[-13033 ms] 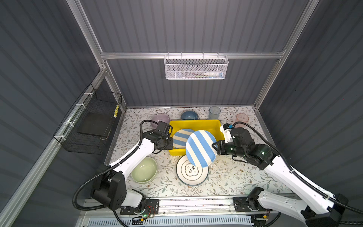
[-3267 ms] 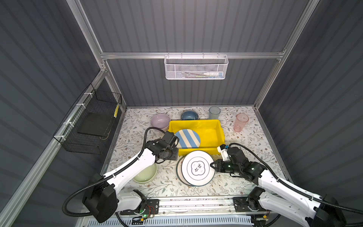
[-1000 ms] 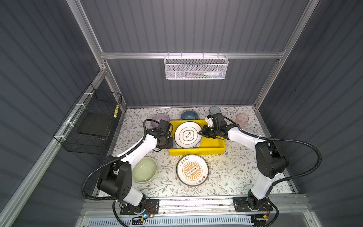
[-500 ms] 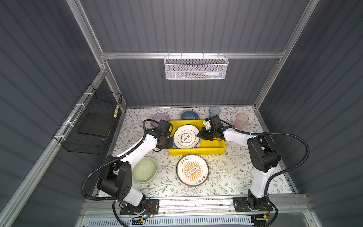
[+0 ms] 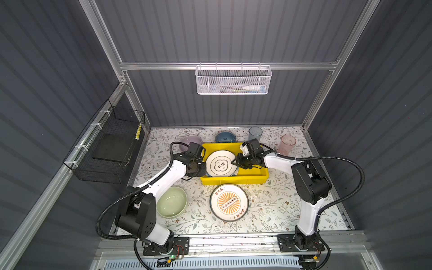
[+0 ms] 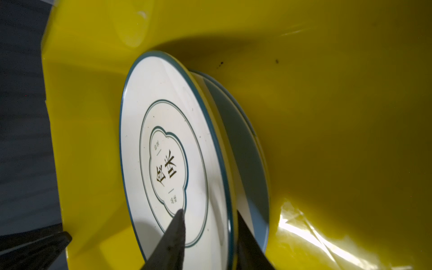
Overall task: Place the mixed dishes into the plastic bin
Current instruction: 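Lower the white plate into the bin and open the right gripper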
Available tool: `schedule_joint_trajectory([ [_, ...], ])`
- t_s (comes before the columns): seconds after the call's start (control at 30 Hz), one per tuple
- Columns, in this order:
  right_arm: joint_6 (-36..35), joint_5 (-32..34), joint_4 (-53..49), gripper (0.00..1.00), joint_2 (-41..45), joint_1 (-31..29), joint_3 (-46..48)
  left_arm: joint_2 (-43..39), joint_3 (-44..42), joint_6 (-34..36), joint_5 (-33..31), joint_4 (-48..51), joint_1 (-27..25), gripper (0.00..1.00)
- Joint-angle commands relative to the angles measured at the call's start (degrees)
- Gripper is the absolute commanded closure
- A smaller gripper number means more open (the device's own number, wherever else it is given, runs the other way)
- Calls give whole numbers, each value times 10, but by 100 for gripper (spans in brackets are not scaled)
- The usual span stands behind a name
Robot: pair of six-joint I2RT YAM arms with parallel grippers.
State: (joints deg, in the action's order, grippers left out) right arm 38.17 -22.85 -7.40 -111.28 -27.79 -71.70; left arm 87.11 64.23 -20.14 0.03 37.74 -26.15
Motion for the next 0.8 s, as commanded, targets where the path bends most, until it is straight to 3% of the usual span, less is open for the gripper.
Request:
schedule_joint_trajectory([
  [0.0, -24, 30, -43, 59, 0, -9, -27, -19, 8, -6, 16, 3, 0, 81],
  [0.13, -41, 69, -73, 56, -1, -16, -42, -25, 6, -7, 11, 5, 0, 81],
  [0.5, -50, 89, -107, 48, 1, -21, -61, -44, 8, -7, 2, 13, 0, 80],
  [0.77, -76, 92, -129, 44, 21, -21, -64, -71, 10, 4, 4, 35, 0, 70],
])
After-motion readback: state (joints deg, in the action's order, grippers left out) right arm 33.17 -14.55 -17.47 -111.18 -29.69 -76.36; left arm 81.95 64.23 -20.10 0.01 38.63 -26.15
